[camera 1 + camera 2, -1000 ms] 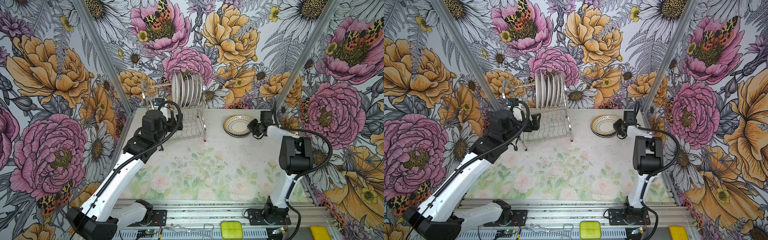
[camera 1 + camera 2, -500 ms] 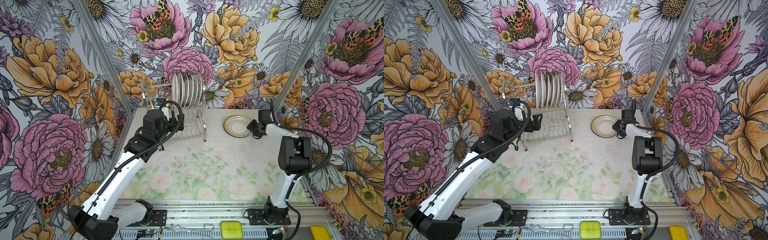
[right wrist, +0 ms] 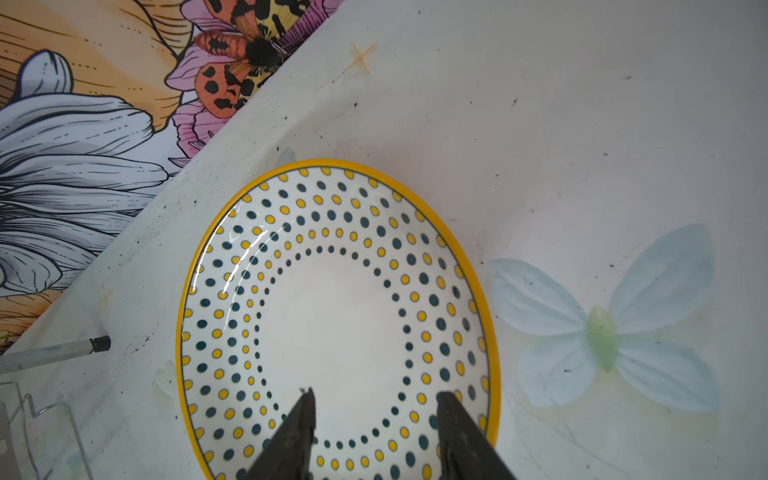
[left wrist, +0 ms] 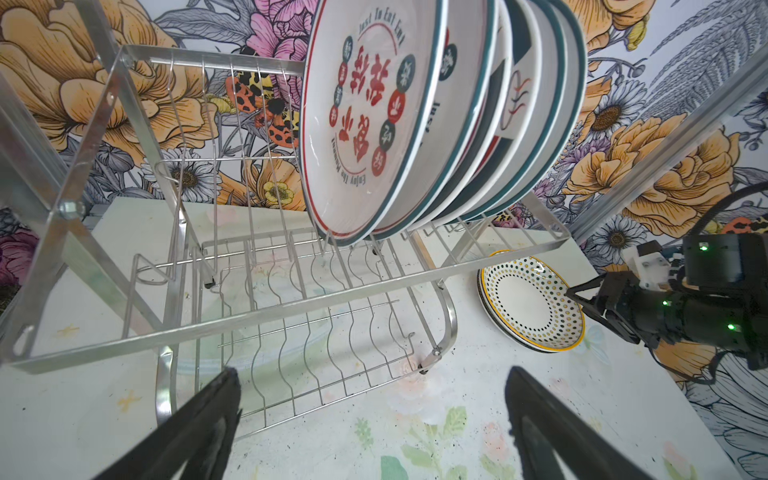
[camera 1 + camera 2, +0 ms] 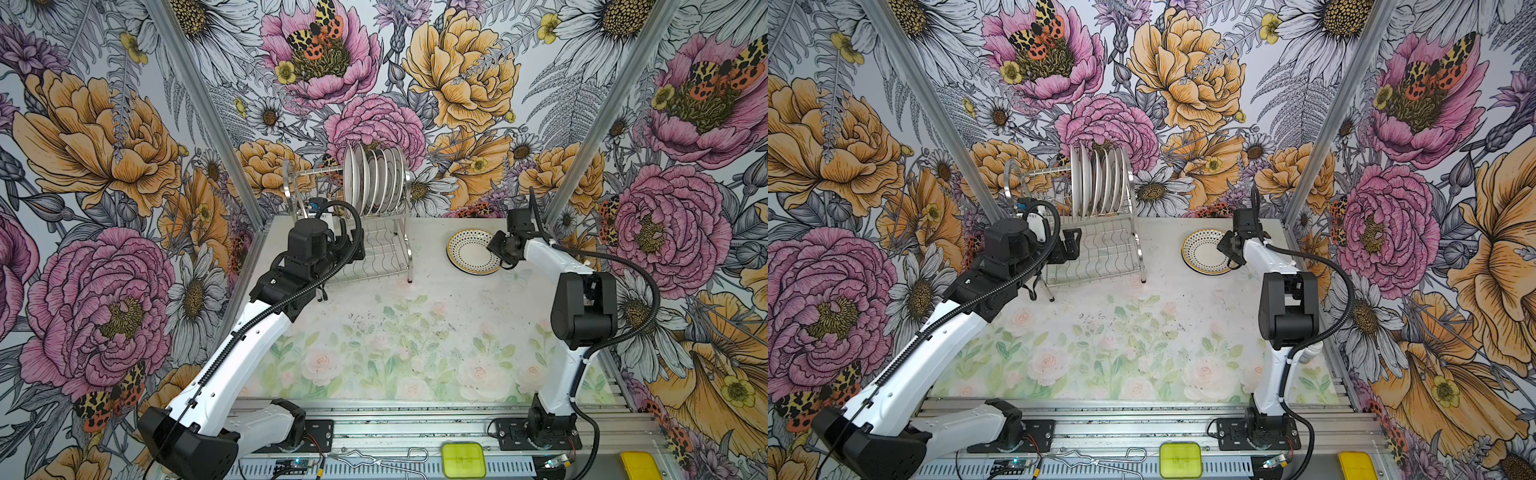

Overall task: Unload the plates from the dish rack
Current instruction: 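Lower the dotted plate onto the geometric plate while the left gripper withdraws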

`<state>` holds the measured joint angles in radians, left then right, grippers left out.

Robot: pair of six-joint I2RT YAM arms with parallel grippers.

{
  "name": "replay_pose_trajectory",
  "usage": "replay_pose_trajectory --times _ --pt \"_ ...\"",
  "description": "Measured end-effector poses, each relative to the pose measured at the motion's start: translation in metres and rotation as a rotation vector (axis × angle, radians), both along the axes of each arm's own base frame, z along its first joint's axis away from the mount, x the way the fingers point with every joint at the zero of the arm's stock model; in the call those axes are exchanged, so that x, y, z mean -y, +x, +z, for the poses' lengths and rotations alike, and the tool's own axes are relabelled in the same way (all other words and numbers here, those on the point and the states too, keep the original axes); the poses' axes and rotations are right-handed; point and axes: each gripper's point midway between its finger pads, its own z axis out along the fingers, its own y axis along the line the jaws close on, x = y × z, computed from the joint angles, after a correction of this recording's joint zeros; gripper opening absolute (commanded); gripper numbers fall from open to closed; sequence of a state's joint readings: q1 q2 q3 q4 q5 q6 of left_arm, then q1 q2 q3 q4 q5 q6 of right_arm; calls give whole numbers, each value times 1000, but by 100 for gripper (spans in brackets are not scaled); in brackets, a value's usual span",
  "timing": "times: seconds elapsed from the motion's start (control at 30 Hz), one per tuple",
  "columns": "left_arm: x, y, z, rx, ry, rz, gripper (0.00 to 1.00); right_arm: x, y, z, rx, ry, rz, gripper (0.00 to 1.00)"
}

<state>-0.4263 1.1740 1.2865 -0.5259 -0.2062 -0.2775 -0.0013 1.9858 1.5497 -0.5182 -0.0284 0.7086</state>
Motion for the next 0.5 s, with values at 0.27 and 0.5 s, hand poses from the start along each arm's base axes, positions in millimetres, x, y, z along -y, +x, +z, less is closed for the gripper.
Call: replay_pose_trajectory --times 0.27,0.5 --pt "-13 -3 -10 -67 -12 67 99 -5 -11 -13 -61 -75 38 55" --pt "-26 -4 -11 -82 7 137 99 -12 -13 5 -31 -112 102 60"
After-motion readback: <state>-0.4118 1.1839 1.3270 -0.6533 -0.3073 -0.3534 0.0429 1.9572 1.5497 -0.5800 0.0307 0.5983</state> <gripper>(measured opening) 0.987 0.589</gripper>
